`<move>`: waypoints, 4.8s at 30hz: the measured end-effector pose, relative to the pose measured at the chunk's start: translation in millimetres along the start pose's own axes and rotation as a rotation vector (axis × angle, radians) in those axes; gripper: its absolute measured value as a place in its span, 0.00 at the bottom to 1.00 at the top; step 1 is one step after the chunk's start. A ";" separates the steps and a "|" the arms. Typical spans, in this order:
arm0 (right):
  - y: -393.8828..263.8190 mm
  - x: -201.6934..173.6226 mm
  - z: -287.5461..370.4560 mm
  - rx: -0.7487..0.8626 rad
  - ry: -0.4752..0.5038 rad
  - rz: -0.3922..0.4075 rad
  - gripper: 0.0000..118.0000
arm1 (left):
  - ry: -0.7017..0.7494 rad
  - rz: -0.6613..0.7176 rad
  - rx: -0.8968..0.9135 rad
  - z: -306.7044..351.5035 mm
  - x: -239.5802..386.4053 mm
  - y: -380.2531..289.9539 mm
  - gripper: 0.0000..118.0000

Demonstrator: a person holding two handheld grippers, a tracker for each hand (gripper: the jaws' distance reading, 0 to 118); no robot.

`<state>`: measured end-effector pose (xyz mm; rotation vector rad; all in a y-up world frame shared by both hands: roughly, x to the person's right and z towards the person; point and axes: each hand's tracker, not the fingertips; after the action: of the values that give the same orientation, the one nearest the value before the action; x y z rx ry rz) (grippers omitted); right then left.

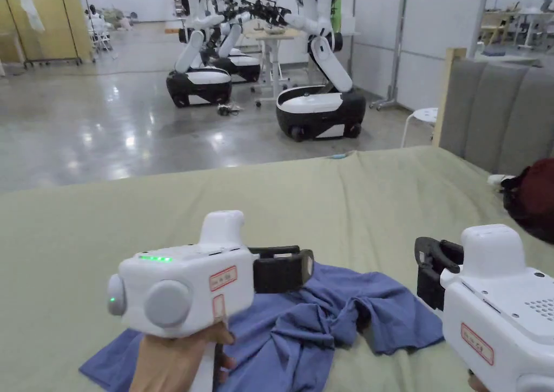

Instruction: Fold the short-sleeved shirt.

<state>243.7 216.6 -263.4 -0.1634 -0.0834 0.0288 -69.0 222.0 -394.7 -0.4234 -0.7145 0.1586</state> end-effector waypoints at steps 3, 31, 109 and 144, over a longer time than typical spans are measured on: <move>22.1 -13.0 22.2 0.073 -0.018 -0.002 0.03 | 0.178 -0.063 0.182 116.8 -13.0 5.0 1.00; 57.2 -62.3 101.2 0.091 0.087 0.075 0.03 | 0.399 0.272 -0.670 157.7 -88.2 -164.4 0.96; -101.6 67.0 -272.8 -0.834 0.115 0.067 0.20 | 0.201 0.558 -0.347 146.4 -166.8 -50.7 0.02; 343.2 79.7 -168.4 0.157 -0.143 -0.104 0.05 | 0.231 0.325 0.323 142.6 -205.6 252.9 0.02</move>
<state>329.9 530.7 -478.7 0.0005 -0.2320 -0.0568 -316.9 438.3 -530.2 -0.2400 -0.3789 0.5159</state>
